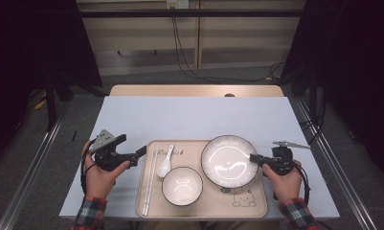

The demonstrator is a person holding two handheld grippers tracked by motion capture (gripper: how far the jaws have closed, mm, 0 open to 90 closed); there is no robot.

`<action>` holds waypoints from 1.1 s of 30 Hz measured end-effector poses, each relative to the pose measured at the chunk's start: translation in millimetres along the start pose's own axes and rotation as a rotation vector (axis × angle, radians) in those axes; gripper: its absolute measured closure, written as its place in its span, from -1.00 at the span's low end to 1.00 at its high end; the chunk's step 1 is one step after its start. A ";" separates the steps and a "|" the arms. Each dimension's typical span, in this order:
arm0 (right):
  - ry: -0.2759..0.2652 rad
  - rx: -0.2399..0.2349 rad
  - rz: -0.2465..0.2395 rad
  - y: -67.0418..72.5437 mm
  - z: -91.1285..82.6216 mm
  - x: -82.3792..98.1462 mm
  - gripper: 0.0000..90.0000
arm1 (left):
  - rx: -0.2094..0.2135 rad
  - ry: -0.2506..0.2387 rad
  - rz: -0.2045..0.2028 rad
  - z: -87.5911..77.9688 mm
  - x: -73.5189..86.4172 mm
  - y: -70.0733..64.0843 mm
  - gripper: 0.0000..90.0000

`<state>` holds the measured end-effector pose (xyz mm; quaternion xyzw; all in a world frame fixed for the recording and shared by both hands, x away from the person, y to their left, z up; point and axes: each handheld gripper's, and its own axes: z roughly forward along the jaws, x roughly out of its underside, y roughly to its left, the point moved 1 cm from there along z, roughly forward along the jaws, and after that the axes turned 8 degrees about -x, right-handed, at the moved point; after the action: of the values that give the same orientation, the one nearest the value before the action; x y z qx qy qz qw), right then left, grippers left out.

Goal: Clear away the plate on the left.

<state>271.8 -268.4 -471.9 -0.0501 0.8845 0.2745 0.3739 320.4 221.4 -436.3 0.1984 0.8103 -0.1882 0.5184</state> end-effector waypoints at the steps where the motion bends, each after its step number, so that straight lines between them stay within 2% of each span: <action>1: 0.002 0.001 0.005 0.2 -0.1 0.2 0.76 | -0.002 0.001 0.005 0.1 -0.2 0.0 -0.89; 3: 0.004 0.003 0.002 -0.5 0.0 0.8 0.76 | 0.010 -0.001 0.002 0.7 -0.3 -0.2 -0.89; 8: 0.017 0.006 0.008 -0.8 0.9 2.4 0.76 | 0.000 0.006 0.007 1.7 -0.4 -0.8 -0.89; 13: 0.021 0.009 0.001 1.2 3.6 2.7 0.77 | 0.009 0.005 0.010 1.9 -0.1 -0.5 -0.89; 15: 0.011 0.023 -0.015 -0.3 3.1 2.2 0.83 | 0.008 0.004 0.007 1.9 -0.1 -0.6 -0.89; 18: -0.012 0.001 -0.009 -1.4 -0.5 0.5 0.83 | 0.005 0.006 0.008 2.7 0.2 -1.4 -0.89; 22: -0.017 0.012 -0.055 3.5 -0.4 0.4 0.69 | 0.007 0.009 0.006 3.1 0.5 -1.8 -0.89; 25: -0.018 0.011 -0.068 3.5 0.8 0.3 0.60 | 0.005 0.004 0.002 1.9 -0.1 -0.8 -0.89; 33: -0.084 0.008 -0.141 -0.5 -4.8 -3.6 0.12 | 0.002 -0.002 -0.001 -0.2 -1.0 1.7 -0.89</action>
<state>271.5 -271.8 -466.9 -0.0991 0.8633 0.2459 0.4293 321.5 222.8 -435.5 0.1983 0.8096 -0.1897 0.5189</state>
